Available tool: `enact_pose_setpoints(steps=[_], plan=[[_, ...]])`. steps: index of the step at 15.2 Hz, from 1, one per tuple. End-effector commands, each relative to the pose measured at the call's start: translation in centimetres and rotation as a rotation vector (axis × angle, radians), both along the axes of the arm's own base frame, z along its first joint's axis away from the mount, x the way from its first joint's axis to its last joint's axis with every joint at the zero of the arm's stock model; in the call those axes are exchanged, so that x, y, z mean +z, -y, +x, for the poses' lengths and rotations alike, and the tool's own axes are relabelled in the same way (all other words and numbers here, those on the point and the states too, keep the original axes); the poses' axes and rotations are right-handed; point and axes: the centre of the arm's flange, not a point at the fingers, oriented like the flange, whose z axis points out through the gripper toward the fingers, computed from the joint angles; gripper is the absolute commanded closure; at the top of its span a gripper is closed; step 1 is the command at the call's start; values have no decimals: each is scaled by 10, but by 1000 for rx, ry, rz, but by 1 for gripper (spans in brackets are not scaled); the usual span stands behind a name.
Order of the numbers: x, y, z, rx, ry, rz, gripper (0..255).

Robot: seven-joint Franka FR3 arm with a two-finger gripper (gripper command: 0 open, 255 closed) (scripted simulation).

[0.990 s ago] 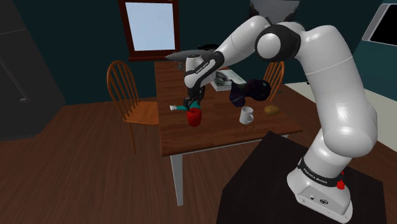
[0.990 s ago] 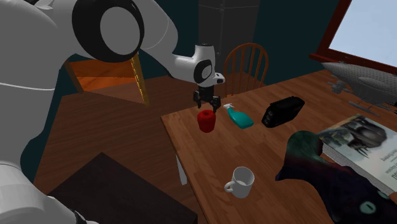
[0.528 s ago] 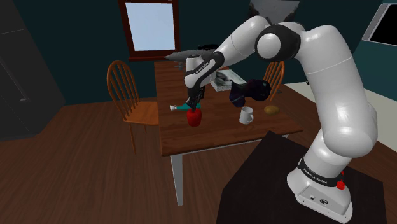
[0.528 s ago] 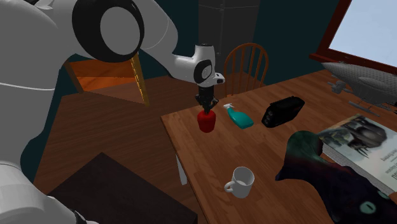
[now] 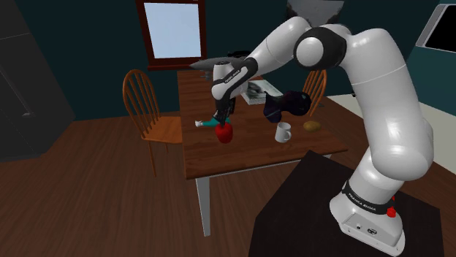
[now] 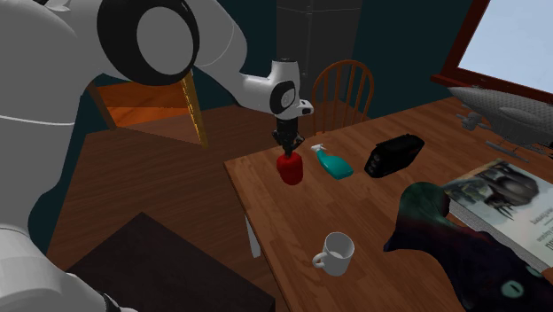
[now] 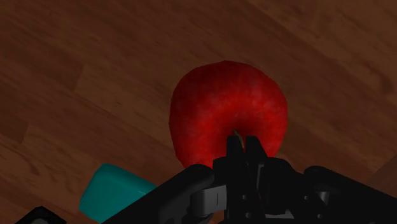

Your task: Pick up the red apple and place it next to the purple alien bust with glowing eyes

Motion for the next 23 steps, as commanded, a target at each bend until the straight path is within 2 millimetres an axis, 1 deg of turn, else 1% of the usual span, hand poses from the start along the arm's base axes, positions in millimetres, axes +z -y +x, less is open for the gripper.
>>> enact_pose_setpoints(steps=[1,23], plan=[[9,0,-1,0,0,0,255],[126,0,0,0,0,0,255]])
